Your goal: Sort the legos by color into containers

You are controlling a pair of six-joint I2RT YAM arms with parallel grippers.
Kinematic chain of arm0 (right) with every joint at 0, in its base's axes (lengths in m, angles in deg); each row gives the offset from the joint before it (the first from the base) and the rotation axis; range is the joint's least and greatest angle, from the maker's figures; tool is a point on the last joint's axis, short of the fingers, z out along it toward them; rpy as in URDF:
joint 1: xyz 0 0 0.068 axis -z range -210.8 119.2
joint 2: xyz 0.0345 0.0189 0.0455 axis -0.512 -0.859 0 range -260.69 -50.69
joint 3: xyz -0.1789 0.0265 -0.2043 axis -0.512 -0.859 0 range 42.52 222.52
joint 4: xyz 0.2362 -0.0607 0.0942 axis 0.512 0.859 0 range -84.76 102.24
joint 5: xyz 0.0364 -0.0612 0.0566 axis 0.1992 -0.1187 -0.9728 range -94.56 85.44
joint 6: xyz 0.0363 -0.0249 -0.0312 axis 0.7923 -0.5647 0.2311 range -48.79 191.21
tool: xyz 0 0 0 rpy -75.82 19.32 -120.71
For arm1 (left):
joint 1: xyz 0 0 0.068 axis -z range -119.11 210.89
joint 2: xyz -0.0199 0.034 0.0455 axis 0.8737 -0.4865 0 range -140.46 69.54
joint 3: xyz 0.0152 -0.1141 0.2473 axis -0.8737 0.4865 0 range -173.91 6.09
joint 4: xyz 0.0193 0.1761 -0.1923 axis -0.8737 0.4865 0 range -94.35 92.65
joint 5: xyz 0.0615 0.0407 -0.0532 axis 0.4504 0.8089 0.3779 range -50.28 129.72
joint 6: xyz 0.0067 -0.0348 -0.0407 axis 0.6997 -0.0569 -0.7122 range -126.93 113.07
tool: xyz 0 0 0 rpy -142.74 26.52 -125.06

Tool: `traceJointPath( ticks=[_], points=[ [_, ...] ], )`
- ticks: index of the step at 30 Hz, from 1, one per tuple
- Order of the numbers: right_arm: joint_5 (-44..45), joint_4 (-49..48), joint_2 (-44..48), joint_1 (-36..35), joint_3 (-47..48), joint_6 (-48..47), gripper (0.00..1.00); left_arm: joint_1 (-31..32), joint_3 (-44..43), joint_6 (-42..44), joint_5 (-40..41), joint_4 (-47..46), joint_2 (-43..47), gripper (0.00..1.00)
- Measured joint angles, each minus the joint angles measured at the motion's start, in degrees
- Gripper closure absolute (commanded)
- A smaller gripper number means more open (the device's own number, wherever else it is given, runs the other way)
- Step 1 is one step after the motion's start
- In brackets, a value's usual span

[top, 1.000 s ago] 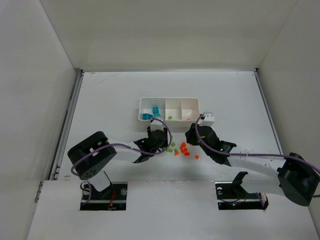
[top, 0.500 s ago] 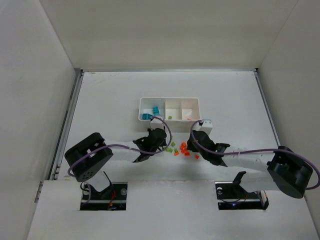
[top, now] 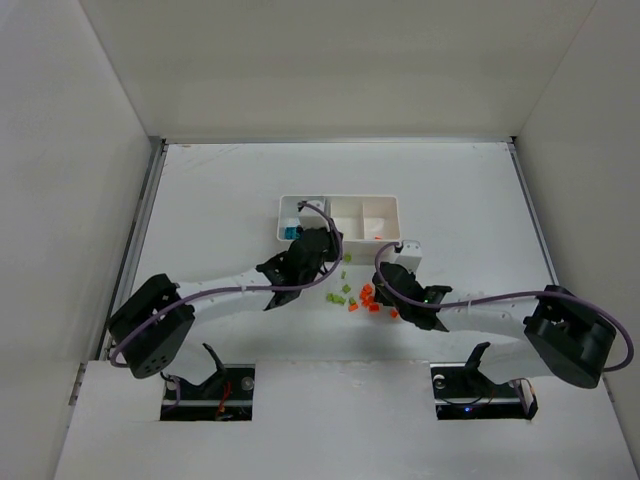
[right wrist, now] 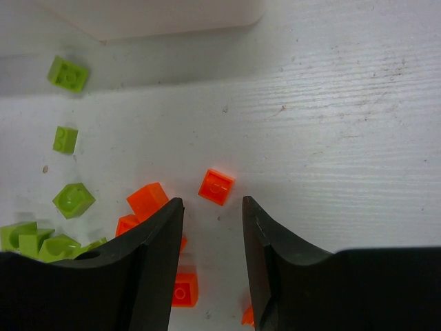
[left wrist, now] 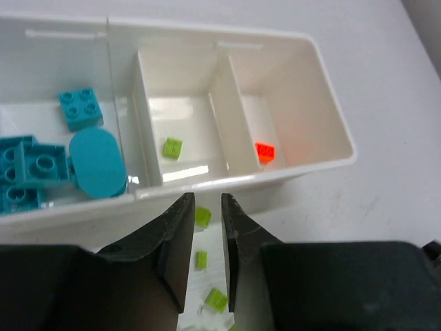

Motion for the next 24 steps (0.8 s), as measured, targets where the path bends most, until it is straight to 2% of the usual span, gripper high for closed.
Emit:
traceJointPath(
  ticks=[3, 7, 16, 24],
  points=[
    [0.2, 0.1, -0.1, 0.0, 0.2, 0.0, 0.55, -0.9, -3.6, 0.5, -0.7, -0.2, -1.9, 0.8],
    [0.2, 0.2, 0.1, 0.0, 0.2, 0.1, 0.54, -0.3, -4.1, 1.0, -1.6, 0.3, -2.3, 0.74],
    [0.2, 0.2, 0.5, 0.0, 0.2, 0.4, 0.55, 3.7, 0.7, -0.1, -2.5, 2.6, -4.8, 0.64],
    [0.2, 0.2, 0.4, 0.0, 0.2, 0.6, 0.57, 4.9, 0.9, -0.9, -3.9, 3.3, -10.0, 0.66]
  ],
)
